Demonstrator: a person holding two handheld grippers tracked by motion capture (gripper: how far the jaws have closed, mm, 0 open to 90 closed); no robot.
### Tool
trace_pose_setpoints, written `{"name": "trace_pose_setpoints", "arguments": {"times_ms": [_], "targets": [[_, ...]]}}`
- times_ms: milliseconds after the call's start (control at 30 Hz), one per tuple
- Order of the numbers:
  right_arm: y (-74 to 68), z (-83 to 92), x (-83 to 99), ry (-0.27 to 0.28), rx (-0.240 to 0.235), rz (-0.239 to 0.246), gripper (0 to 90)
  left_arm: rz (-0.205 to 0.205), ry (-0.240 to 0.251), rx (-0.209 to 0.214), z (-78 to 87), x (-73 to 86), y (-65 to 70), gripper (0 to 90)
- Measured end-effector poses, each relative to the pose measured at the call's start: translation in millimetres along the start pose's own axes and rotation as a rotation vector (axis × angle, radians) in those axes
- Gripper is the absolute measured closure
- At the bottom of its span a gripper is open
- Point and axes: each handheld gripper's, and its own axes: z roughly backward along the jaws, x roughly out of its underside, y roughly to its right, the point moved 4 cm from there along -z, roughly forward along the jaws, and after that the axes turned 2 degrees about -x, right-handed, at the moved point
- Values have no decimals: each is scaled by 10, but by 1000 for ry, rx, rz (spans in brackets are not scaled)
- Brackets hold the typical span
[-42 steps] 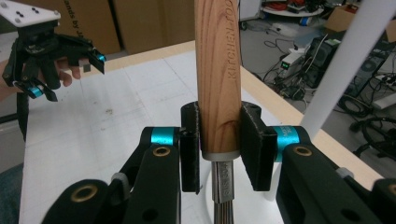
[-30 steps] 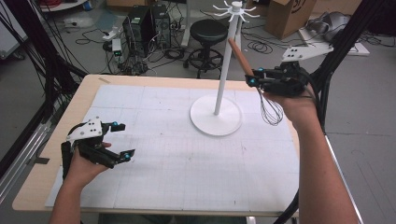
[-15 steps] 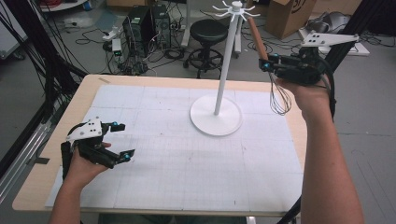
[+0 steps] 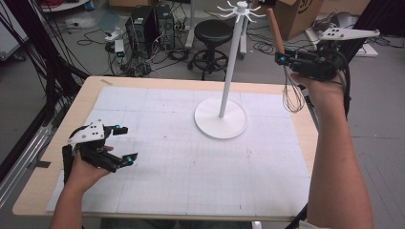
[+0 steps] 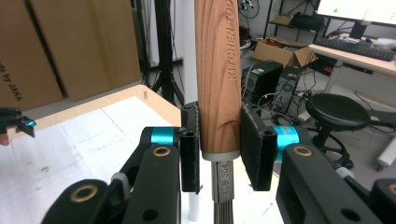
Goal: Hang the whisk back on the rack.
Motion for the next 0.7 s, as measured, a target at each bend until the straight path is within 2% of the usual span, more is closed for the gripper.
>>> {"name": "trace_pose_setpoints", "arguments": {"times_ms": [267, 333, 700], "targets": [[99, -58, 18, -5, 31, -37, 714, 6, -1, -6, 14, 15, -16, 16], [104, -86, 14, -9, 33, -26, 714, 4, -3, -6, 15, 17, -16, 16], [10, -255, 23, -42, -6, -5, 714, 3, -8, -6, 7, 23, -13, 16]]}}
